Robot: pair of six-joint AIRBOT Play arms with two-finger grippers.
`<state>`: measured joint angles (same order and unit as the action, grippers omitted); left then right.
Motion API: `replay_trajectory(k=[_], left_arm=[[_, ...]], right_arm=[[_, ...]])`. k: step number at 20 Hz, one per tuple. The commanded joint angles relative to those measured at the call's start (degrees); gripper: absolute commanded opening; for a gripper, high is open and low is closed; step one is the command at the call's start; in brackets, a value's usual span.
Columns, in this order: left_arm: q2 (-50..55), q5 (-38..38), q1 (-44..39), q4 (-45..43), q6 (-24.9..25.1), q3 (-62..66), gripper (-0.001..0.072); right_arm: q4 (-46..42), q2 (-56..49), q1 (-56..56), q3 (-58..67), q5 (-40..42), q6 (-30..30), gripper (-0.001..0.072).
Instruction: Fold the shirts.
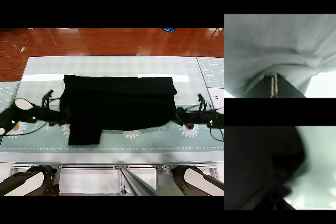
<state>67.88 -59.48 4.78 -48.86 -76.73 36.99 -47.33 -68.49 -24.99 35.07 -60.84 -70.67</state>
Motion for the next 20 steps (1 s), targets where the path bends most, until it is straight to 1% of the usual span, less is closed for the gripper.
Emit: replay_trajectory(k=[1,4,7,8,11,16,17,19,20], left_arm=[[0.13,-3.96,4.24,0.33,1.55,9.22,0.0018],[4.11,-3.56,3.87,1.4,1.51,18.58,0.0018],[13.22,-3.52,1.07,1.49,1.49,28.96,0.0018],[16.76,-3.34,0.5,1.46,0.9,32.74,0.0018],[27.87,-3.37,-0.07,1.49,-4.02,45.62,0.0018],[42.4,-7.08,-0.15,1.49,-8.98,63.23,0.0018],[44.35,-7.08,-0.15,1.46,-9.75,65.83,0.0018],[47.23,-7.19,-0.57,1.51,-9.49,68.59,0.0018],[48.17,-7.17,-1.14,1.57,-9.49,68.67,0.006]], right_arm=[[0.44,0.26,1.66,9.07,-2.89,-0.48,0.0023],[2.03,-3.52,1.64,16.61,-2.93,-1.27,0.0023],[5.81,-9.49,1.84,22.99,-2.43,-1.07,0.0023],[6.43,-11.85,2.54,25.27,-1.6,-1.05,0.0023],[6.43,-19.58,5.49,33.31,-0.57,-1.68,0.0023],[6.32,-30.73,6.19,44.92,-0.17,-4.72,0.0023],[6.29,-32.2,6.19,46.45,-0.11,-4.94,0.0023],[6.54,-34.64,6.36,48.52,-0.07,-4.92,0.0024],[6.47,-35.45,6.62,48.85,0.55,-4.9,0.0069]])
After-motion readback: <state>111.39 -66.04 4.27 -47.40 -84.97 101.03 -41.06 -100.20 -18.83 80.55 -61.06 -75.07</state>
